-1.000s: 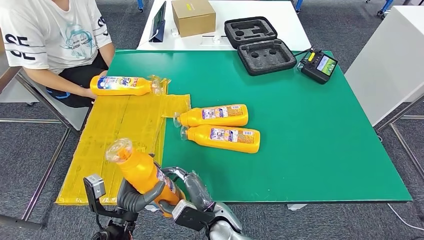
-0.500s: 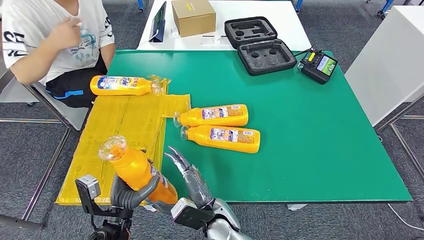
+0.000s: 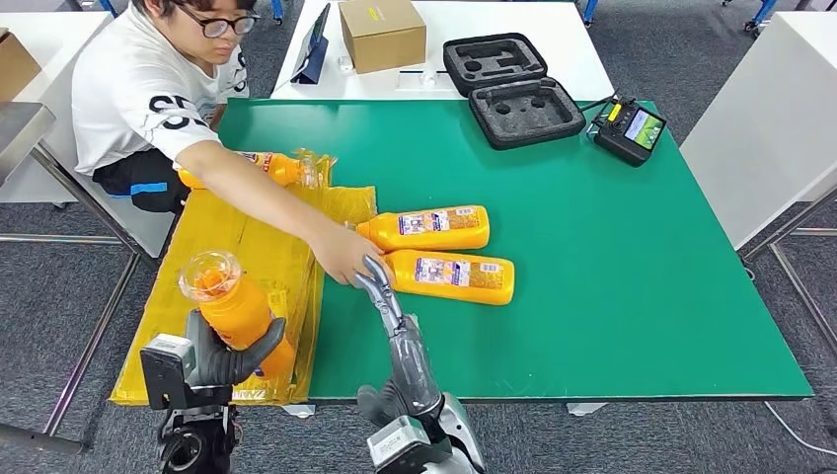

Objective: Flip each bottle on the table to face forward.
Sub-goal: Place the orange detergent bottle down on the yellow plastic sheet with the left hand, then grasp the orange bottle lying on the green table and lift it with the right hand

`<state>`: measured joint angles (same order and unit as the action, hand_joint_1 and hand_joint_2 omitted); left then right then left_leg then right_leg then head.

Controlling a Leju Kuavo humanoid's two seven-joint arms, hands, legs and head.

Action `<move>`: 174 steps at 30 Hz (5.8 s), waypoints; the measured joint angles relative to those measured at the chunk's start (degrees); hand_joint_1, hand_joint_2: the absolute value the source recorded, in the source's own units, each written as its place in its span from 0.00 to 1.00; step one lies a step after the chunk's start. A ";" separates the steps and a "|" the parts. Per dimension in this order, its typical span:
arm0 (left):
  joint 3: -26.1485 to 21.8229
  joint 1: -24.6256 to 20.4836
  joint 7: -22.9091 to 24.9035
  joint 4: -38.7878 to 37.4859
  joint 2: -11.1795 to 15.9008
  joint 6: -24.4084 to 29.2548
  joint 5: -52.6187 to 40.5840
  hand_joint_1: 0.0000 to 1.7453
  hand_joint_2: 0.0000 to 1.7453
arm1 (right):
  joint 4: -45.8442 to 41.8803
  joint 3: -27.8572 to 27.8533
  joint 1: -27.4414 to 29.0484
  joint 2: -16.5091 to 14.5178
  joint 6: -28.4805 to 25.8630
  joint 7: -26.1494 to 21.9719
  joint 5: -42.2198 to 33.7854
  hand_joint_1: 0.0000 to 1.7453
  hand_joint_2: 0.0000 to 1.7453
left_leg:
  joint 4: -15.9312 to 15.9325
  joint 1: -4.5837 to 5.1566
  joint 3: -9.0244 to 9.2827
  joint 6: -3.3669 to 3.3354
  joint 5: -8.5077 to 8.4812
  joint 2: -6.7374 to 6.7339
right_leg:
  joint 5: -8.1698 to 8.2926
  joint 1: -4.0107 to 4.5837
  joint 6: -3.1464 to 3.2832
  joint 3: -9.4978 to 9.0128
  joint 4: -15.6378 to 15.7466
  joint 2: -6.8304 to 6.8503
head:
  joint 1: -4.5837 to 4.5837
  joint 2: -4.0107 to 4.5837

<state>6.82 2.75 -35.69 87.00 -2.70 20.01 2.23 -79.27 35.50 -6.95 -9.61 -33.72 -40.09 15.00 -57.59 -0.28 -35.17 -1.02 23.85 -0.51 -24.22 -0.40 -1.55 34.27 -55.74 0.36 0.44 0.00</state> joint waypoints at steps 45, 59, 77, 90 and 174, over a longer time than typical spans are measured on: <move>10.61 -30.25 16.59 -36.29 16.95 -5.16 -65.14 1.00 1.00 | -4.26 0.29 -1.16 0.08 2.95 0.00 -7.09 0.00 1.00 | -0.01 -0.02 -0.01 -0.01 -0.09 -0.02 | 0.04 0.01 0.01 0.03 -0.03 0.03 | -0.01 0.00; 12.35 -42.85 12.81 -51.80 14.50 -21.76 -60.91 1.00 1.00 | -4.93 -1.73 0.78 -0.10 2.04 0.00 -7.98 0.00 1.00 | -0.02 -0.02 0.00 0.00 -0.10 -0.01 | 0.04 0.00 0.00 0.00 -0.04 0.03 | -0.01 0.00; 14.51 -48.05 13.57 -60.57 11.98 -25.32 -60.85 0.88 1.00 | -5.03 -3.48 1.09 -0.25 1.15 0.00 -8.25 0.00 1.00 | -0.01 -0.01 0.13 0.00 -0.11 -0.01 | 0.05 0.00 0.00 -0.14 -0.04 0.03 | 0.00 0.00; 14.69 -47.85 15.50 -61.05 11.25 -22.62 -60.19 0.00 0.00 | -5.03 -3.78 1.69 -0.23 1.23 0.00 -8.59 0.00 1.00 | -0.01 -0.01 0.25 -0.01 -0.11 0.00 | 0.05 -0.01 0.00 -0.28 -0.04 0.05 | 0.00 0.00; -17.13 3.90 -4.57 3.70 -3.44 8.05 0.47 0.00 0.00 | 5.82 -13.53 -1.41 9.16 27.75 48.24 56.75 0.00 1.00 | 0.00 -0.01 0.07 0.04 0.03 -0.20 | 0.00 0.00 0.00 -0.08 0.00 -0.13 | 0.01 0.00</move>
<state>-10.31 6.65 -40.26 90.70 -6.15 28.06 2.70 -73.46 21.97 -8.36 -0.45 -5.97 8.15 71.75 -57.59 -0.28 -35.10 -0.99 23.88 -0.70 -24.22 -0.40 -1.55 34.19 -55.75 0.24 0.44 0.00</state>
